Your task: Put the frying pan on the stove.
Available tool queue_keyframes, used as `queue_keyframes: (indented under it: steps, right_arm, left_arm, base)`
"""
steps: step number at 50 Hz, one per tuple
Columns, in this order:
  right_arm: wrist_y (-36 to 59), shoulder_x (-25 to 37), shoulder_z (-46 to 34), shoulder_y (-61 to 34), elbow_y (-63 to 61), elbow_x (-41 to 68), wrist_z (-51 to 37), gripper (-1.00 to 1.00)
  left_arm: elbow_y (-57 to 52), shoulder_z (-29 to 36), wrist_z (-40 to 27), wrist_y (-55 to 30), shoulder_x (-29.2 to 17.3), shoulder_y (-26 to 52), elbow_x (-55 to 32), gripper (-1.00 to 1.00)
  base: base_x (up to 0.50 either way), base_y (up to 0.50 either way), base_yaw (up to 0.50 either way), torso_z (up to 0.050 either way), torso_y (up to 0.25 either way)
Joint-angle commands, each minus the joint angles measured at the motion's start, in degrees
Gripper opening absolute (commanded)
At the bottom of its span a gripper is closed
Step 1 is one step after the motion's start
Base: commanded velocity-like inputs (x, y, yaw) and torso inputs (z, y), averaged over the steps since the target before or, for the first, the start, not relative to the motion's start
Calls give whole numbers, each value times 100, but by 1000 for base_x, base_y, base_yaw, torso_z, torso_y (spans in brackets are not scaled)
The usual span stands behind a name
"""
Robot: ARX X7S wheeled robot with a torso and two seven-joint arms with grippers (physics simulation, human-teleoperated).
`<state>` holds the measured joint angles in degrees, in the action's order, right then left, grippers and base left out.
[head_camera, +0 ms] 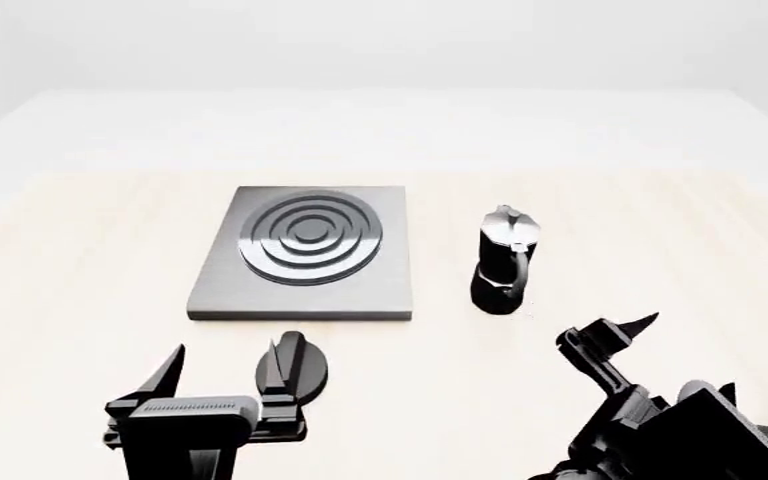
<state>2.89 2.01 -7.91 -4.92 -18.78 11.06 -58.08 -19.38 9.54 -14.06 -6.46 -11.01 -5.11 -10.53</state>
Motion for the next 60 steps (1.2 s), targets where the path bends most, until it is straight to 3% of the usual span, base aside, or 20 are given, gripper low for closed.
queue_keyframes:
  steps: [1, 32, 60]
  right_arm:
    - [-292, 45, 42, 50, 84, 127, -552, 100]
    - [-190, 386, -69, 54, -221, -252, -1228, 100]
    - [334, 251, -18, -8, -12, -753, -2160, 100]
  left_arm:
    - [24, 45, -38, 38, -29, -3, -12, 100]
    - [13, 190, -236, 73, -190, 25, -127, 100]
    - [15, 309, -362, 133, -294, 30, -223, 100]
  base:
    - [0, 0, 0, 0, 0]
    - [0, 0, 0, 0, 0]
    - [0, 0, 0, 0, 0]
